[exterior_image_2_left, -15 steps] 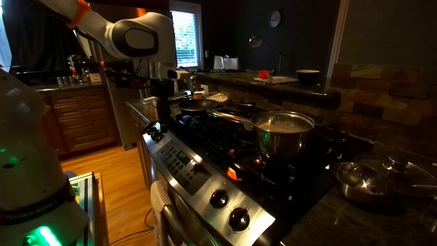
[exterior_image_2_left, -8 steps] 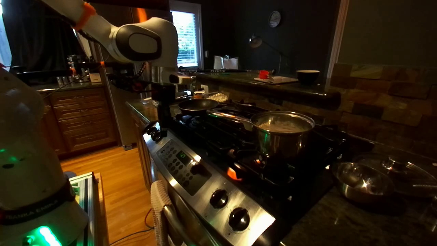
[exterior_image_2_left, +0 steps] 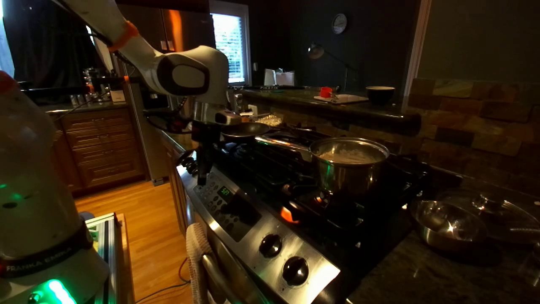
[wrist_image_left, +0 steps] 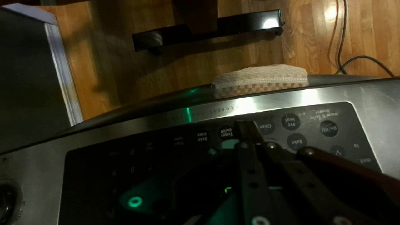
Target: Press a button on the stove.
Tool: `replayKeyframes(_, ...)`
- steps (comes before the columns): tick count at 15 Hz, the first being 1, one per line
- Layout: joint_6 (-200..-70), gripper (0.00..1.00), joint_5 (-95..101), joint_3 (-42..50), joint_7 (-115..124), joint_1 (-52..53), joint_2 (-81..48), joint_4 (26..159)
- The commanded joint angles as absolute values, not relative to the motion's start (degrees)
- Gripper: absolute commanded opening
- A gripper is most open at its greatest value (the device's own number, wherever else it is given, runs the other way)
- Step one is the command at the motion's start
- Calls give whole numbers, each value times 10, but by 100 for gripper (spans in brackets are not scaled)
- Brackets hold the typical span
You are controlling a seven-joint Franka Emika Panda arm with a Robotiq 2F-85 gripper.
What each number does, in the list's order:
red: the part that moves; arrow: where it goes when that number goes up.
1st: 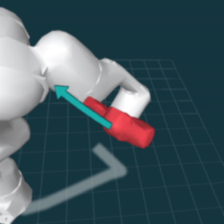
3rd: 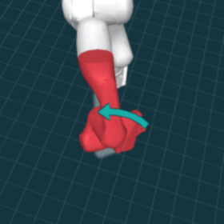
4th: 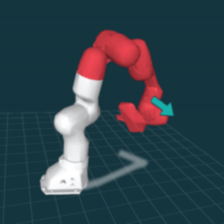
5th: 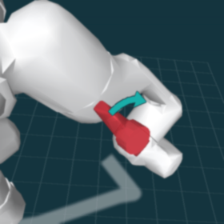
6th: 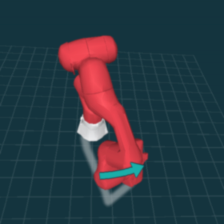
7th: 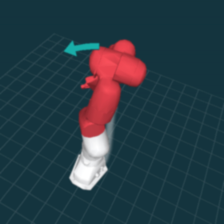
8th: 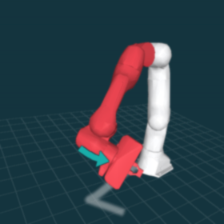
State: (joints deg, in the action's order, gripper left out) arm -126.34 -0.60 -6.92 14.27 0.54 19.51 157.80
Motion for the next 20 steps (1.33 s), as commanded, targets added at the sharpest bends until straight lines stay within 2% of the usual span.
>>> replayKeyframes(1, -1297, 0, -6, -64, 148, 8, 146, 1575)
replayKeyframes(10, -1379, 0, 2, -58, 150, 9, 89, 1571)
replayKeyframes(20, -1381, 0, 57, -54, 168, 2, 75, 1568)
